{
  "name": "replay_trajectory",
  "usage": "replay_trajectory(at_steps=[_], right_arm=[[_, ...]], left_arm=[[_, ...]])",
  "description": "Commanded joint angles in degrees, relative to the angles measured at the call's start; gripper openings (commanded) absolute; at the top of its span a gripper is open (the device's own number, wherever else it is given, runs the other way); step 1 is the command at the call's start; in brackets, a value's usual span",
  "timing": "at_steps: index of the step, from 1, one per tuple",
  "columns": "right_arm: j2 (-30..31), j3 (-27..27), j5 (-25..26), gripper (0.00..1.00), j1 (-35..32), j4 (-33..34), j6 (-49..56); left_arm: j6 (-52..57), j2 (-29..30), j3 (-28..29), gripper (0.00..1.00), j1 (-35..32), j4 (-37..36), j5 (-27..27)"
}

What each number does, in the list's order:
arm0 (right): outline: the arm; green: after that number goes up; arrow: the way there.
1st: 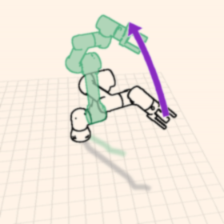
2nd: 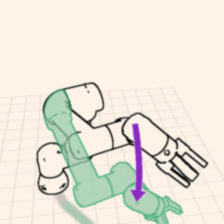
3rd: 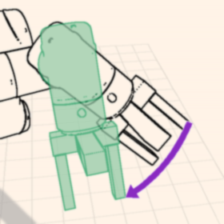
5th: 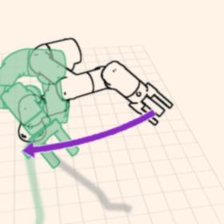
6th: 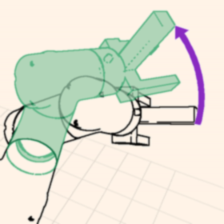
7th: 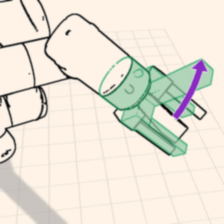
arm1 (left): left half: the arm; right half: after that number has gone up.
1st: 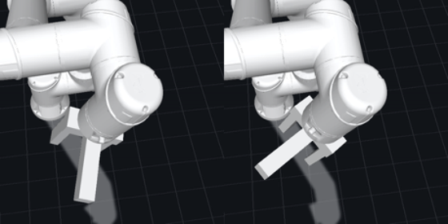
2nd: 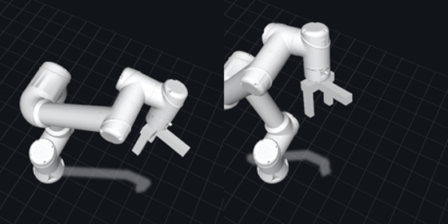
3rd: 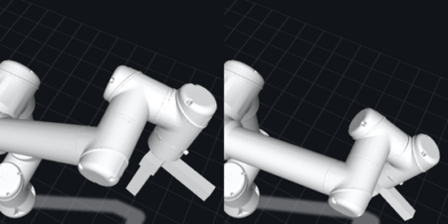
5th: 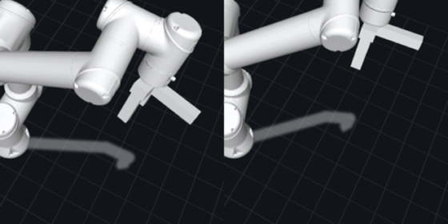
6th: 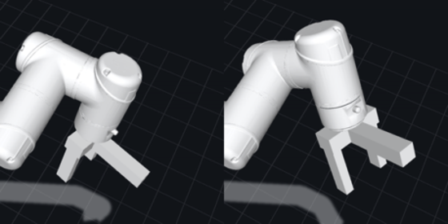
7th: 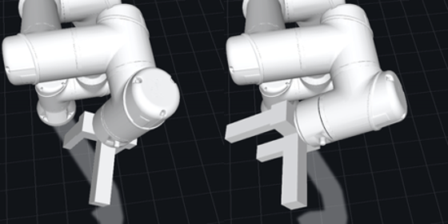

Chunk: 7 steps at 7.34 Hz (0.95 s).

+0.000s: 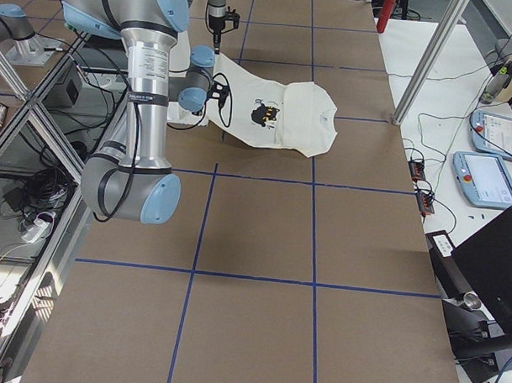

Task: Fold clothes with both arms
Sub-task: 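Lift the hem with both grippers and carry it away from the robot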

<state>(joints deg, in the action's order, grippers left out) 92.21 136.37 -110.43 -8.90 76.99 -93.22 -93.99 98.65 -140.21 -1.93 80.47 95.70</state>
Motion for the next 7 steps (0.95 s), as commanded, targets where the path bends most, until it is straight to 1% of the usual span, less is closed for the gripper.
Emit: replay_trajectory(at_steps=[1,3,4,5,6,7], right_arm=[[-0.4,-0.6,-0.7,0.00,-0.3,0.0,0.1],[-1.0,-2.8,-0.9,0.00,-6.7,-0.2,1.6],[-1.8,-3.7,-1.1,0.00,-10.0,-0.7,4.1],[-3.4,-5.7,-1.5,0.00,-14.1,-1.6,6.7],[-5.8,-8.2,-1.5,0.00,-17.0,-1.5,7.7],[-9.2,-12.0,-1.5,0.00,-20.3,-1.7,8.2]], left_arm=[[0.4,0.7,-1.5,0.00,1.1,-0.6,1.2],[1.0,1.5,-1.2,0.00,-1.5,-0.3,1.2],[5.4,3.2,-0.3,0.00,-5.7,-0.3,1.6],[7.8,3.8,1.1,0.00,-10.9,-0.3,4.8],[12.2,6.7,3.3,0.00,-17.0,-0.4,8.2],[15.3,8.7,6.7,0.00,-22.4,-0.4,11.1]])
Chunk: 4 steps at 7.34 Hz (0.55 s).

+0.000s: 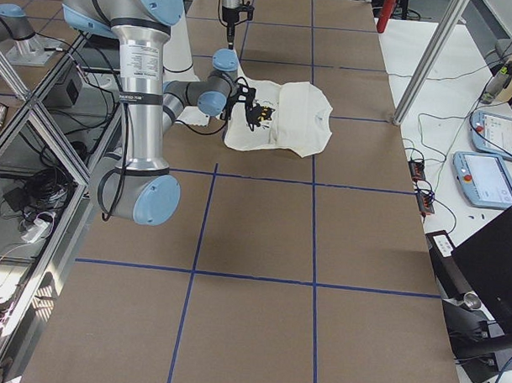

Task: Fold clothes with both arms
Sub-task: 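Lift the hem with both grippers and carry it away from the robot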

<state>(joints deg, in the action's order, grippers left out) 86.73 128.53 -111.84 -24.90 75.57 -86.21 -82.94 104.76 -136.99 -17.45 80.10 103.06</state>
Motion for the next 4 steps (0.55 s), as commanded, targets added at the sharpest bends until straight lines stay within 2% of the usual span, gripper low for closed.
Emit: replay_trajectory(at_steps=[1,2,4], right_arm=[[-5.4,-7.0,0.0,0.00,-7.5,-0.3,2.6],[-6.6,-9.1,-0.2,0.00,-10.2,-0.3,4.0],[-12.0,-15.5,-0.2,0.00,-13.6,-0.3,4.4]], left_arm=[[6.2,4.5,7.0,0.00,-9.9,0.1,4.5],[6.7,6.8,10.9,0.00,-12.2,0.4,4.5],[7.6,7.7,17.6,0.00,-16.0,6.6,4.7]])
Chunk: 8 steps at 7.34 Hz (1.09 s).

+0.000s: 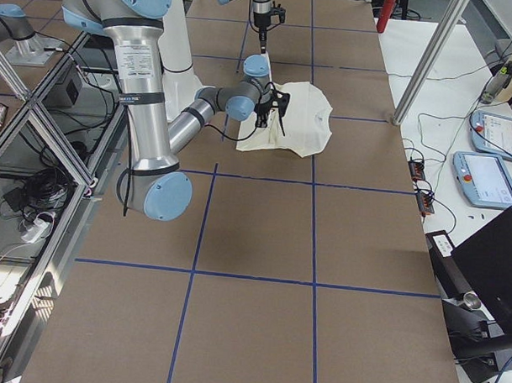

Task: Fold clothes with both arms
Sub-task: 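Lay the hem near the collar with both grippers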

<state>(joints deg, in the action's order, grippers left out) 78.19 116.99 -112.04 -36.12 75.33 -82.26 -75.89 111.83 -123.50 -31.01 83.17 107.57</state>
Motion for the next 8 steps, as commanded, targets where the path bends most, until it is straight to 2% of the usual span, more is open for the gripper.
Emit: replay_trajectory(at_steps=[1,3,6,7,8], right_arm=[[-6.5,-6.7,0.2,0.00,-3.3,0.0,0.3],[-10.7,-12.1,0.1,0.00,-6.4,0.0,0.4],[-17.3,-22.2,-0.4,0.00,-9.7,0.0,0.8],[-19.1,-25.3,-0.4,0.00,-10.0,-0.1,0.8],[-19.8,-25.8,-0.5,0.00,-10.3,-0.1,0.6]], left_arm=[[0.9,1.5,6.8,0.00,-4.8,5.8,0.2],[4.0,5.7,14.0,0.00,-9.3,6.5,1.4],[4.2,6.4,25.4,0.00,-10.8,18.5,1.3],[4.3,6.5,26.7,0.00,-11.5,19.7,1.3],[4.3,6.6,26.4,0.00,-11.9,19.5,1.5]])
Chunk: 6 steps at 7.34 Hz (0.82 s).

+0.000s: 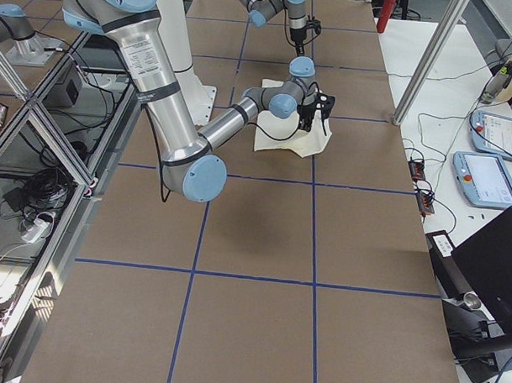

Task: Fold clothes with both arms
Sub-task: 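Lay the hem near the collar with both grippers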

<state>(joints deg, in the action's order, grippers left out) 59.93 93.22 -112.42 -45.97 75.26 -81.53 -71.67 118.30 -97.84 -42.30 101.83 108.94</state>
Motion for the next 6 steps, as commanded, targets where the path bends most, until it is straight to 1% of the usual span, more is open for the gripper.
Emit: replay_trajectory(at_steps=[1,2,3,5,6], right_arm=[[-1.5,-1.4,-1.3,0.00,-0.7,0.0,-0.1],[-1.5,-1.2,-3.1,0.00,-1.2,-0.1,0.0],[-0.8,0.2,-5.6,0.00,-1.8,-0.1,1.5],[3.1,6.4,-10.6,0.00,-2.6,-0.1,2.4],[5.8,9.8,-12.6,0.00,-3.5,-0.1,2.5]], left_arm=[[0.0,0.3,-0.9,0.00,-0.7,0.1,1.9],[0.0,-0.2,-2.9,0.00,-0.8,-0.1,3.1],[0.0,-1.1,-6.4,0.00,-0.7,-1.6,3.1],[0.0,-1.1,-15.1,0.00,-0.1,-12.7,4.4],[-0.1,-1.3,-17.8,0.00,-0.1,-15.5,4.6]])
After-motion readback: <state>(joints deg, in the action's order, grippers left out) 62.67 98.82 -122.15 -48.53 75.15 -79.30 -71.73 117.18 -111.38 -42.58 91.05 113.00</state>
